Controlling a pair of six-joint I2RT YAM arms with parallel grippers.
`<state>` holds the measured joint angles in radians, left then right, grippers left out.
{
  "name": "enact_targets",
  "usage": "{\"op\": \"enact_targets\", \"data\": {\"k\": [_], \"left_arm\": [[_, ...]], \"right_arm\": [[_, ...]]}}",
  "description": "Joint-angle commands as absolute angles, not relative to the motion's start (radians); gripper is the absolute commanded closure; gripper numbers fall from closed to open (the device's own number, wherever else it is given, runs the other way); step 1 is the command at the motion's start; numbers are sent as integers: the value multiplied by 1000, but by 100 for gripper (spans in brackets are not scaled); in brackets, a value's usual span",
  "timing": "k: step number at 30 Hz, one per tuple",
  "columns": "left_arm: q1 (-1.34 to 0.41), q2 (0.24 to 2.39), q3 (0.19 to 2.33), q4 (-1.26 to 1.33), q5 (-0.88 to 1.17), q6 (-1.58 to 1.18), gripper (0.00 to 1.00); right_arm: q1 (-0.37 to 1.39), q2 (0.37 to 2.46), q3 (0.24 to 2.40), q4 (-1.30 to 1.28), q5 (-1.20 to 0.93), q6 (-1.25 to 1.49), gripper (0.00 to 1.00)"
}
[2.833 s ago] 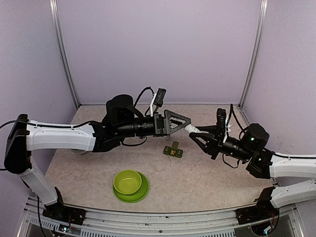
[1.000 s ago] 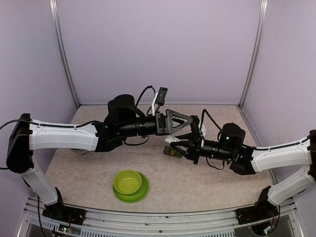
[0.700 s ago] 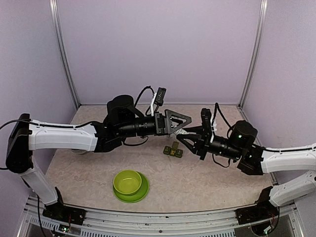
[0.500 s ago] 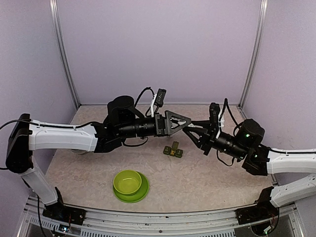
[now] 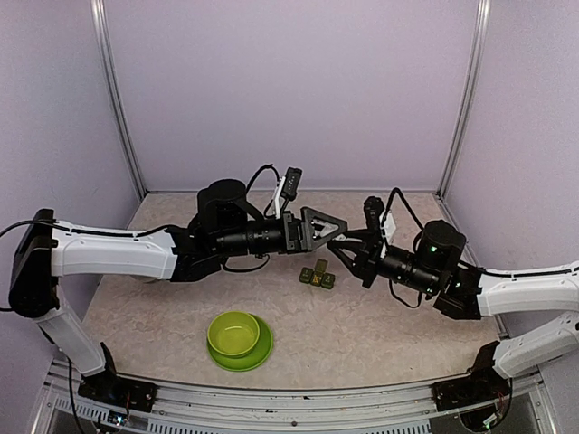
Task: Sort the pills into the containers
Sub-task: Screw the lid of the pill bottle onto the pill bottle.
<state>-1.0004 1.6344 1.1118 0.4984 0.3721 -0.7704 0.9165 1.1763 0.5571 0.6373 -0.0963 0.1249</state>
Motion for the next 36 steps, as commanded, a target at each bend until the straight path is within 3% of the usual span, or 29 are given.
{"op": "enact_targets", "data": {"k": [1, 15, 30, 36], "left_arm": [[-1014, 1584, 1108, 539, 375, -741, 1], [-1014, 1580, 1113, 537, 372, -730, 3], [-997, 1577, 1147, 394, 372, -719, 5], [-987, 1584, 1193, 305, 377, -727, 15]], "right_arm": [[929, 1228, 593, 584, -158, 127, 100], [1001, 1334, 649, 582, -201, 95, 100], [1001, 1106, 592, 519, -53, -14, 100], [1001, 1058, 580, 467, -11, -84, 100]]}}
